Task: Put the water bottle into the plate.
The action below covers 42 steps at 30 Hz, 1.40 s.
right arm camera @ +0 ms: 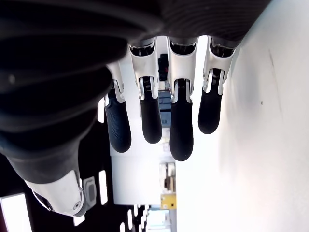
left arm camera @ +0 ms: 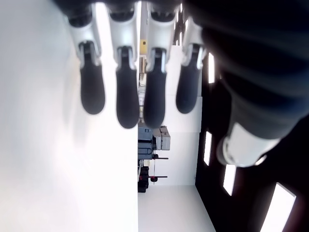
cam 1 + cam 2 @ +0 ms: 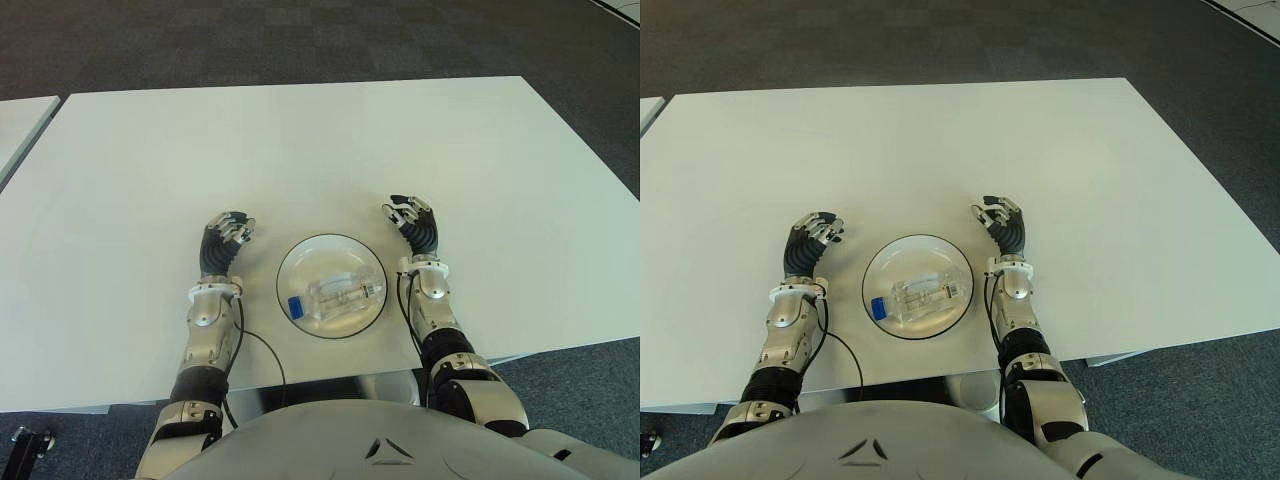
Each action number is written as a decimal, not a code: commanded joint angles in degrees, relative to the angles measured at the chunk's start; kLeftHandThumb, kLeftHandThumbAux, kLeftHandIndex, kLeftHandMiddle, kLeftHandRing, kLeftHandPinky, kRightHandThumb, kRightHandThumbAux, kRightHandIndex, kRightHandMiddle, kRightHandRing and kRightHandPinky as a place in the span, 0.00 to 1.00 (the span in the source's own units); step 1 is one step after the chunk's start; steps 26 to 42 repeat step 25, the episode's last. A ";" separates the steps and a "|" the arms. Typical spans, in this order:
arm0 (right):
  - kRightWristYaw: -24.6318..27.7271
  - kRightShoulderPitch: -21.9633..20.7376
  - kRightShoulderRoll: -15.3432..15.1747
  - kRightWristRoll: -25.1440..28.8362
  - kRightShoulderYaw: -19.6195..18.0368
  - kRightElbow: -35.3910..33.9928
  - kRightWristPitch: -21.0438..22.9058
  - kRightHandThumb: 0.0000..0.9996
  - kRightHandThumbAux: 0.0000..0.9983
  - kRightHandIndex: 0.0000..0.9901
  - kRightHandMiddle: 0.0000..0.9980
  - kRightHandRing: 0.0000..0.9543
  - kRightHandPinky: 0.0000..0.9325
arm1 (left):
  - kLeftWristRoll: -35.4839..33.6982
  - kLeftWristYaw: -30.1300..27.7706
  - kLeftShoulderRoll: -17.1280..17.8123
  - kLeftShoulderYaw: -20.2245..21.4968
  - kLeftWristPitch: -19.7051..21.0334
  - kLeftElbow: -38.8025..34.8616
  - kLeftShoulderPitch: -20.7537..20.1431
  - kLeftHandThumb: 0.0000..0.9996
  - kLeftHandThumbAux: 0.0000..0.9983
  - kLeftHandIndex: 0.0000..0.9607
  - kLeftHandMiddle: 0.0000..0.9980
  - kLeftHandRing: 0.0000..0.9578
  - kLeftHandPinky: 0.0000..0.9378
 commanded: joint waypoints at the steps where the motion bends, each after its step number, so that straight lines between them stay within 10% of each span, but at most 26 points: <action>1: 1.12 1.12 -0.61 -0.52 0.81 -0.99 3.04 0.71 0.73 0.44 0.61 0.65 0.68 | -0.22 -0.45 0.01 0.12 0.98 0.72 0.62 0.84 0.68 0.44 0.47 0.52 0.53; 42: 3.45 3.52 -3.80 -3.19 4.02 -9.01 9.98 0.71 0.73 0.44 0.62 0.67 0.70 | 0.20 0.23 0.11 0.24 1.60 -0.15 0.90 0.83 0.68 0.44 0.47 0.52 0.53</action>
